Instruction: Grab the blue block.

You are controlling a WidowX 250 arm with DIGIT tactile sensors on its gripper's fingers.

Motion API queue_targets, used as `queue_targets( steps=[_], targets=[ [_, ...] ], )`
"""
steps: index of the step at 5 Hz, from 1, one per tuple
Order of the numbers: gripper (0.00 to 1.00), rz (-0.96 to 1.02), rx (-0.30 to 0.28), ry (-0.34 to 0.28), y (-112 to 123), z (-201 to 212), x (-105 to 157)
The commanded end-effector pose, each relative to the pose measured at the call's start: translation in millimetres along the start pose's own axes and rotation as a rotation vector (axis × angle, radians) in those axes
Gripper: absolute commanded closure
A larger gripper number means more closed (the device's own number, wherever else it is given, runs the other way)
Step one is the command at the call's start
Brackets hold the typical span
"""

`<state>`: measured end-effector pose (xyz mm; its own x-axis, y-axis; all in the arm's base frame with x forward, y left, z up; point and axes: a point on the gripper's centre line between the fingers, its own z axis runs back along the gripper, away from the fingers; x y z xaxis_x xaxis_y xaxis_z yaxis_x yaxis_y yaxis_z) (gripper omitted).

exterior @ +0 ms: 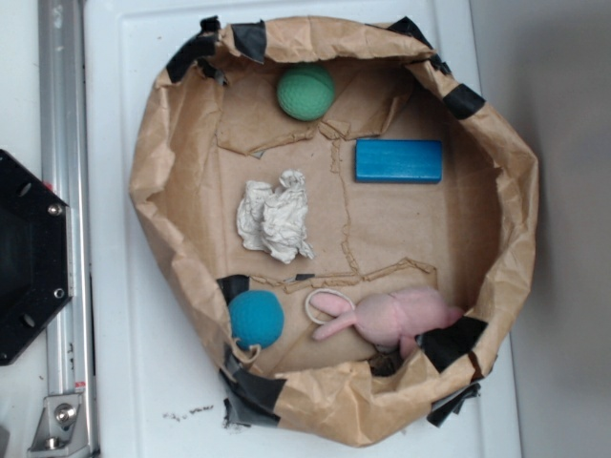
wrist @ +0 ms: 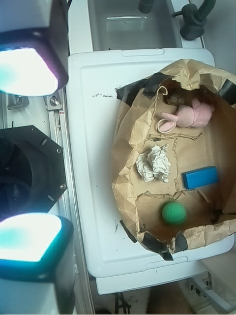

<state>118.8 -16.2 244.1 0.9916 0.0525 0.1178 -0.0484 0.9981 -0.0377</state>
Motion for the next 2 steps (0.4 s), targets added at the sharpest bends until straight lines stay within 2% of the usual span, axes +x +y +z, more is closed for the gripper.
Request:
queue_targets(
  steps=[1,2],
  targets=[
    [0.00,0.000,0.000,0.000,0.0,0.0,0.0],
    [0.00,-0.013,0.049,0.022,16.1,-48.4,45.4]
  ],
)
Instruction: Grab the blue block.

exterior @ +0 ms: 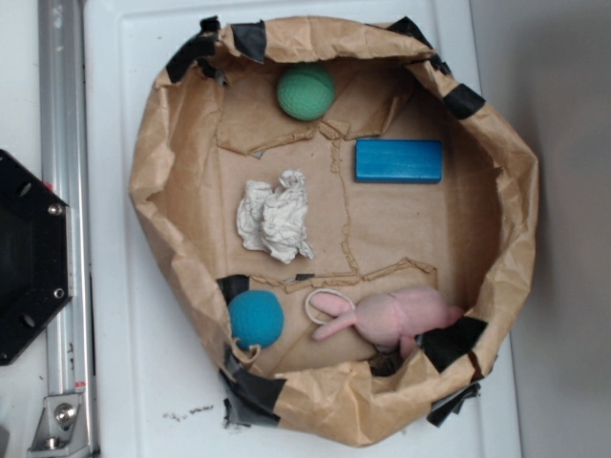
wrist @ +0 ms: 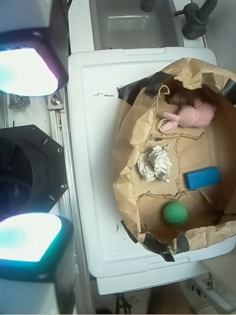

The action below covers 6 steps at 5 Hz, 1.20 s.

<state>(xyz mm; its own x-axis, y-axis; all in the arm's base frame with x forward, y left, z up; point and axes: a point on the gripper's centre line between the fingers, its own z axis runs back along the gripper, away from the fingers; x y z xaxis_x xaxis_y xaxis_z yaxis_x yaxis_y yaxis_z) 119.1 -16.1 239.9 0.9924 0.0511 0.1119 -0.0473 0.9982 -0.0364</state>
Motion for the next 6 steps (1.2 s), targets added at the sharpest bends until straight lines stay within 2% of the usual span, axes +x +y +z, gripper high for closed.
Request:
queue_targets(
  steps=[1,3,4,5,6],
  targets=[
    [0.00,-0.012,0.048,0.016,15.8,-44.0,45.8],
    [0.00,-0.012,0.048,0.016,15.8,-44.0,45.8],
    [0.00,0.073,0.099,-0.163,29.3,-66.1,93.1],
    [0.00,0.017,0.176,-0.197,32.1,-97.1,141.0],
    [0.00,-0.048,0.180,-0.171,30.2,-131.7,156.6]
  ],
)
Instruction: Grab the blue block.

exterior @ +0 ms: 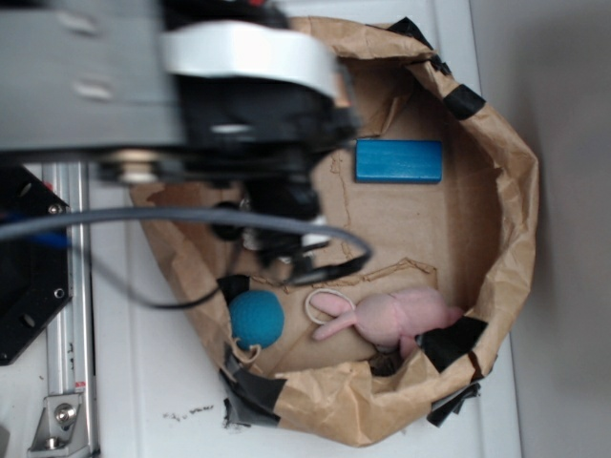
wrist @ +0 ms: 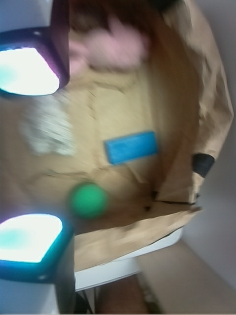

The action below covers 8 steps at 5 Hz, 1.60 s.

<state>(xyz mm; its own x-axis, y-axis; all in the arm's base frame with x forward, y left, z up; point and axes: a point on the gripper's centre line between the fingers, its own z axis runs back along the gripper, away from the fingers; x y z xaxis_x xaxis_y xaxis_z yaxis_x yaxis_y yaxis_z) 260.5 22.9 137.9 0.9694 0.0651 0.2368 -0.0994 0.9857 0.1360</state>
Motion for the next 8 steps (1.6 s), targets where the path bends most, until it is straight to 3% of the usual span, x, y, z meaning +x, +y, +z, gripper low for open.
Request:
queue_targets(
  steps=[1,2,4,5,6,8],
  targets=[
    [0.00,-0.061,-0.079,-0.012,-5.6,-57.2,27.1],
    [0.00,-0.066,-0.083,0.005,-10.5,-73.3,32.0],
    [0.00,-0.014,-0.135,0.044,5.4,-100.1,52.9],
    [0.00,-0.058,-0.126,0.086,5.2,-122.3,65.4],
    [1.00,-0.032,-0.121,0.131,3.2,-136.7,65.7],
    [1.00,-0.061,-0.099,0.090,-4.9,-108.7,56.5]
  ],
)
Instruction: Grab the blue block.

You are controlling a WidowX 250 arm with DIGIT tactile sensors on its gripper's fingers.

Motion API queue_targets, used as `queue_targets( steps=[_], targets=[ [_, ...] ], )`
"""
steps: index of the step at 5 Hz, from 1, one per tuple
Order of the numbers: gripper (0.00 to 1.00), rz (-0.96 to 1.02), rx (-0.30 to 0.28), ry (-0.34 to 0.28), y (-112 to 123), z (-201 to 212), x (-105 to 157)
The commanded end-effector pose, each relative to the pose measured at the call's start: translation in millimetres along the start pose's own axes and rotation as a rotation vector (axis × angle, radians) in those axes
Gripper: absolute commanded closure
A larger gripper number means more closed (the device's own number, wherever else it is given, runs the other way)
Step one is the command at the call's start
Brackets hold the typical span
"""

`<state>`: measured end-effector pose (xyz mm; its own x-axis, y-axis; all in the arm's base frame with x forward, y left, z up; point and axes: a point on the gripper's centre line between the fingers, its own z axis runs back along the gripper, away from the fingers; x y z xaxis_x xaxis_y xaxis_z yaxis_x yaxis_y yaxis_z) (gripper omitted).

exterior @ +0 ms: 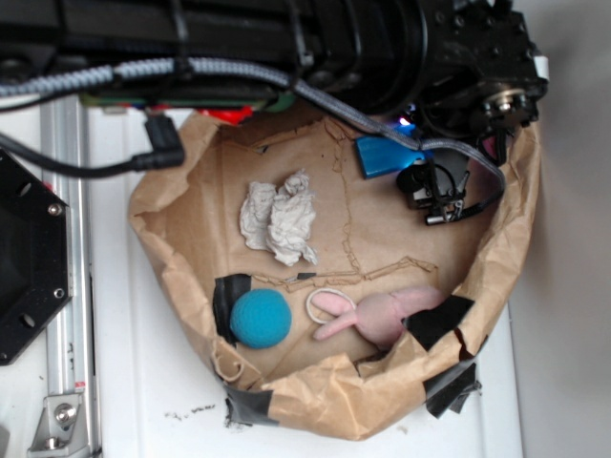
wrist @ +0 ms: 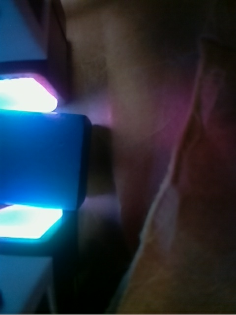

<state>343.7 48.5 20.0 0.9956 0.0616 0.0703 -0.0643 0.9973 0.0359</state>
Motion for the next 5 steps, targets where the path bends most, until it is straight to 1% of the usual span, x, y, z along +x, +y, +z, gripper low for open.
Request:
queue_targets(
  steps=[1,2,3,4,5],
  targets=[
    [1.00,-0.068,-0.016,-0.116,-23.0,78.3,-16.8],
    [1.00,-0.093,-0.031,-0.154,-42.6,130.3,-36.0],
    [1.00,-0.108,-0.038,-0.131,-50.4,169.7,-42.1],
    [1.00,-0.106,0.000,-0.119,-55.5,173.6,-46.7],
    [1.00,-0.112,0.038,-0.085,-55.4,171.0,-51.0]
  ],
)
